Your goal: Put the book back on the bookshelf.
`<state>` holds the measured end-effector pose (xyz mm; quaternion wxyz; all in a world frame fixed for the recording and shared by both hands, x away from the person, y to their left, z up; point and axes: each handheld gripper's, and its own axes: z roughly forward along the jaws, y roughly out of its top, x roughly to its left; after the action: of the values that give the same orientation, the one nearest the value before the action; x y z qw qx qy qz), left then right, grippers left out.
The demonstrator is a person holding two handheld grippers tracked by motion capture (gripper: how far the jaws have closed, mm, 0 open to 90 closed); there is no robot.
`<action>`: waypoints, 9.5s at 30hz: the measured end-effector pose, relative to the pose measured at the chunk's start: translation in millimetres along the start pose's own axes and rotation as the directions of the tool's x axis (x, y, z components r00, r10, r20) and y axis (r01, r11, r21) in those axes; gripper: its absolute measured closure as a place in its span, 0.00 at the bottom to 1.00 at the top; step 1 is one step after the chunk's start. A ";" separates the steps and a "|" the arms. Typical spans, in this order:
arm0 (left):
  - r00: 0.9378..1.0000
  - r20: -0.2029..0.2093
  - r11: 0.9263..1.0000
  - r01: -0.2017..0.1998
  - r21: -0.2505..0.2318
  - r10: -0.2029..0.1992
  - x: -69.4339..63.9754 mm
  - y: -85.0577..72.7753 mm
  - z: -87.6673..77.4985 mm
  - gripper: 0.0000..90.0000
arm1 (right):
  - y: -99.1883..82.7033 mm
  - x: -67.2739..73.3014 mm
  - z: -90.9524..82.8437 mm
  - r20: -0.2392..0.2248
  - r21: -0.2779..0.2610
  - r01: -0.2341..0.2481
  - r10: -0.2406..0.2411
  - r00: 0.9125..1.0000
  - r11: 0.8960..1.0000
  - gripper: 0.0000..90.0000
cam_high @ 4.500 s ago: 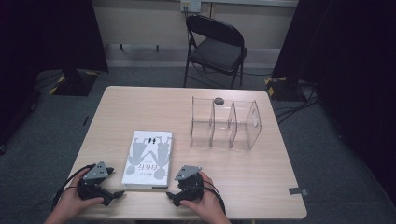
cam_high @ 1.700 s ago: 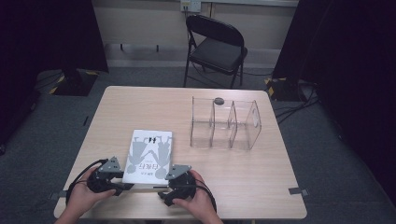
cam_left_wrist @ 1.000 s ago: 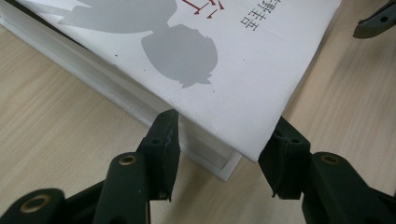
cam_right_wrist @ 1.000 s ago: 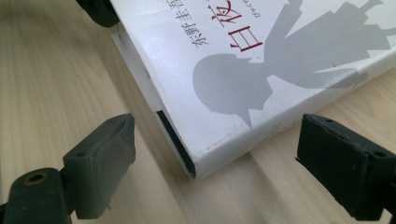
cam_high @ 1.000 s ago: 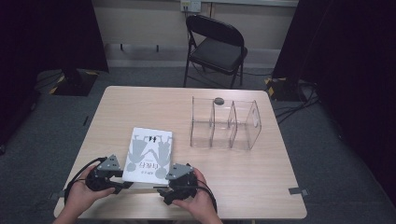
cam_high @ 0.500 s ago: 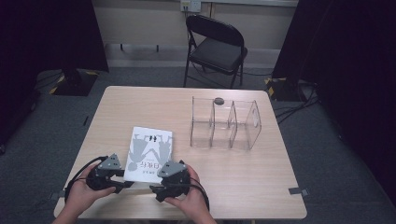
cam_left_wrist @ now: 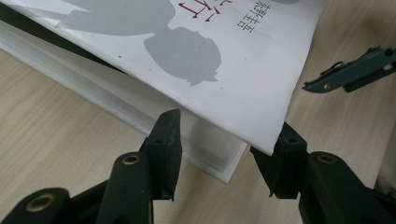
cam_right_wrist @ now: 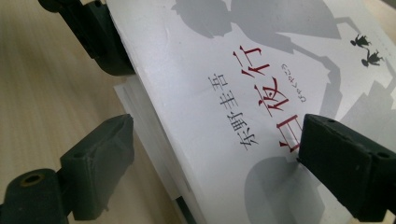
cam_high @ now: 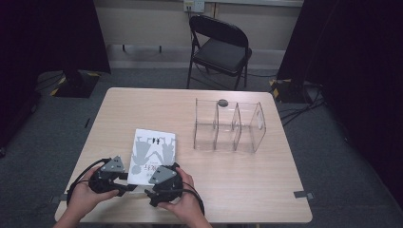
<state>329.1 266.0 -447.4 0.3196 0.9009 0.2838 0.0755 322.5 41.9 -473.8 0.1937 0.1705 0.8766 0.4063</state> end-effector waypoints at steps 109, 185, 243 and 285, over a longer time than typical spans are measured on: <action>0.997 0.045 0.998 -0.064 0.030 0.062 13.6 -26.5 20.3 0.27 | 51.9 -8.2 -18.3 0.199 0.141 0.171 -0.197 0.960 0.975 0.60; 0.997 -0.010 0.995 -0.079 -0.064 0.079 18.3 -18.1 27.2 0.33 | 77.2 -18.2 -23.1 0.186 0.184 0.146 -0.180 0.966 0.972 0.63; 0.984 -0.156 0.986 -0.109 -0.124 0.089 24.8 -14.1 23.5 0.25 | 84.5 -27.6 -30.5 0.162 0.242 0.146 -0.189 0.969 0.959 0.65; 0.939 -0.217 0.929 -0.310 -0.201 0.266 1.7 10.2 15.8 0.24 | 89.7 -41.9 -47.6 0.137 0.258 0.144 -0.183 0.973 0.955 0.65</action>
<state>340.2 252.1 -453.5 0.3799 0.8783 0.1657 0.2384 348.7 46.9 -367.2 0.2735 0.1518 0.9130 0.2619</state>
